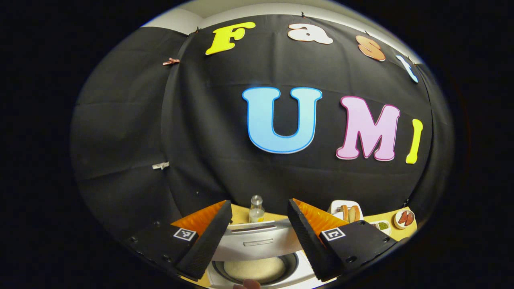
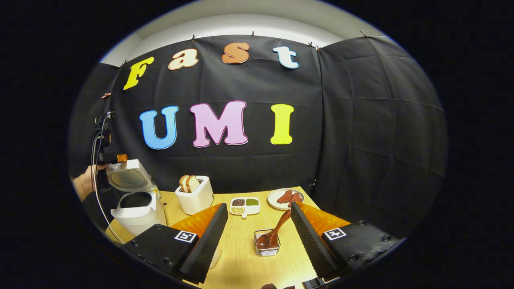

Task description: Close the left gripper, press the button to open the rice cooker; take a wooden spoon from the chopstick holder with the right hand, scoop a spoonful of rice and pour it into the rice cooker, then put the wooden spoon back into the chopstick holder.

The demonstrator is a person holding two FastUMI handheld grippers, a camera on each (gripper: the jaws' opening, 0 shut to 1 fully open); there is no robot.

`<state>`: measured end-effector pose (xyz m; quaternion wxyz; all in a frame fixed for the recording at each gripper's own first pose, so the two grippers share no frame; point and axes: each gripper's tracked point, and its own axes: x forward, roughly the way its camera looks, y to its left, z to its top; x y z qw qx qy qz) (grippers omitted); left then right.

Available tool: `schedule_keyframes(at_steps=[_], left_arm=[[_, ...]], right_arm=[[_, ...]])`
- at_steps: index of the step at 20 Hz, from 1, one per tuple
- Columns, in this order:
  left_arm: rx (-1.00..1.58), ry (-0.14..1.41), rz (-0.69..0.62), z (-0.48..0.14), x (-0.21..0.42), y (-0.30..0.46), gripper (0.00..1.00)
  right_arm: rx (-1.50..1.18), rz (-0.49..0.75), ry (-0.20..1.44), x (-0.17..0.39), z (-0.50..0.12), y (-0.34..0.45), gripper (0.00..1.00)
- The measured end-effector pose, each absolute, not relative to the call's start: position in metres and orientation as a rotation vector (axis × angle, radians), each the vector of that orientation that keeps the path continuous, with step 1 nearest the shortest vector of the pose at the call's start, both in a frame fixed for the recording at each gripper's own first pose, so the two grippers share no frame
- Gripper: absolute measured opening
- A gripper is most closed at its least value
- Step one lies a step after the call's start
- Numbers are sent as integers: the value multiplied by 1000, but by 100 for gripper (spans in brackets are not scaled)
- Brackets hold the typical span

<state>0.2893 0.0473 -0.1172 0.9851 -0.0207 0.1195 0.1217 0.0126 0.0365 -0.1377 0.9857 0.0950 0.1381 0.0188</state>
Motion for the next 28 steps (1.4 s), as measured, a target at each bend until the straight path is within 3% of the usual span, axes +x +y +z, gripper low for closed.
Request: schedule_keyframes(at_steps=[15, 28], left_arm=[[-29, 470, 262, -258, 221, 5, 99], [24, 422, 253, -273, 212, 4, 100]], right_arm=[[144, 74, 286, -23, -135, 14, 98], [164, 95, 284, -25, -133, 27, 98]])
